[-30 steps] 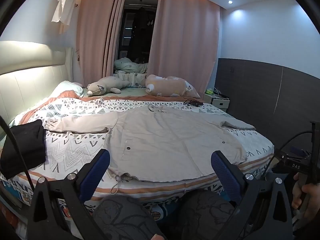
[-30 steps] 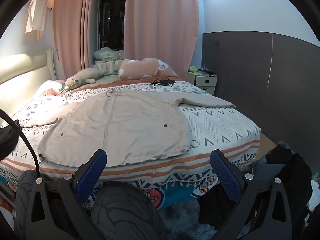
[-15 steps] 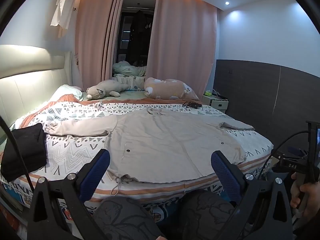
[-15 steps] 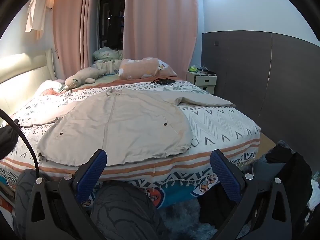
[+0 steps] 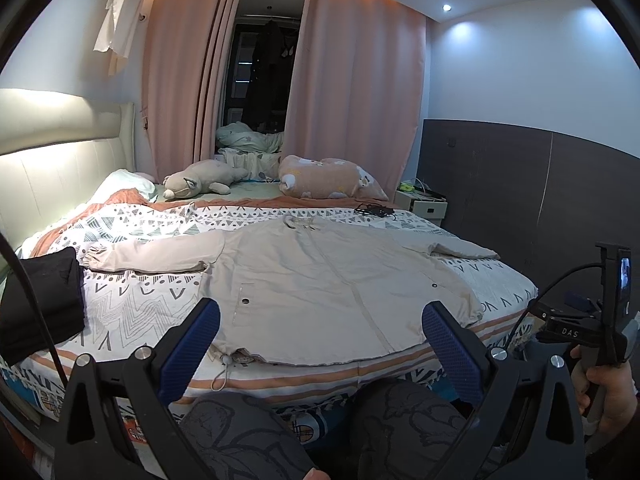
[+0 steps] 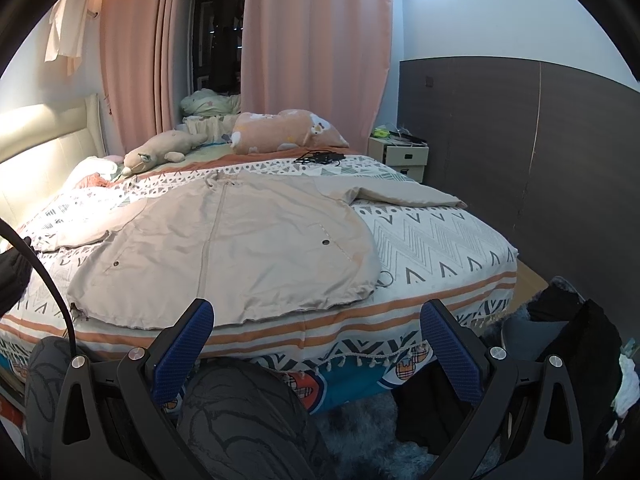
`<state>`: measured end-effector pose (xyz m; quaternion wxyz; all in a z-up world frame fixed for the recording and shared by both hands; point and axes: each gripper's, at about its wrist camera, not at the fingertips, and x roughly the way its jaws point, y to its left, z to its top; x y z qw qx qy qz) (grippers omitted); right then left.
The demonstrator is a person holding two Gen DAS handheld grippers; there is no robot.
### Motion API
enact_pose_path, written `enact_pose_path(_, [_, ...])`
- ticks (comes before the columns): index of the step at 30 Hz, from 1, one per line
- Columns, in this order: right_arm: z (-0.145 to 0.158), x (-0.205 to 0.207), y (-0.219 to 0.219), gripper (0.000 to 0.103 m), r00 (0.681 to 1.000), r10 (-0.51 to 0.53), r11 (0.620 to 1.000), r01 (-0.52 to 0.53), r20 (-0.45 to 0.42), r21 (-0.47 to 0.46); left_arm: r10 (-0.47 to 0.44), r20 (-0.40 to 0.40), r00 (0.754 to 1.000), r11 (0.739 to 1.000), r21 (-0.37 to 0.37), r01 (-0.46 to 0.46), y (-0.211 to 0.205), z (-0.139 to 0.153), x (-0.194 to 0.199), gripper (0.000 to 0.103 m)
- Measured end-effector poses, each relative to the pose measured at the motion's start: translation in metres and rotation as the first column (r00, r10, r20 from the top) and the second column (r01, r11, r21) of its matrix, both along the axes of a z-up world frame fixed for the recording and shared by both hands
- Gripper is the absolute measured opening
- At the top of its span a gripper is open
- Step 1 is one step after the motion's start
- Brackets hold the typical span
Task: Fold large clothes
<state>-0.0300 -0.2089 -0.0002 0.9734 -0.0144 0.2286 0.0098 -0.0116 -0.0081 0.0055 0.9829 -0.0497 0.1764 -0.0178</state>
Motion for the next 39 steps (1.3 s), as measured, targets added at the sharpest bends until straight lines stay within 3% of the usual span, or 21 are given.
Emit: enact_pose_path(39, [-0.002,-0.002,-0.020,0.103,0.999,0.031,0.996,-0.029,-0.025,0.083,0.007,-0.003,1.000,1.000,0.007,-0.007,-0.007,-0.007,-0.020,0.103])
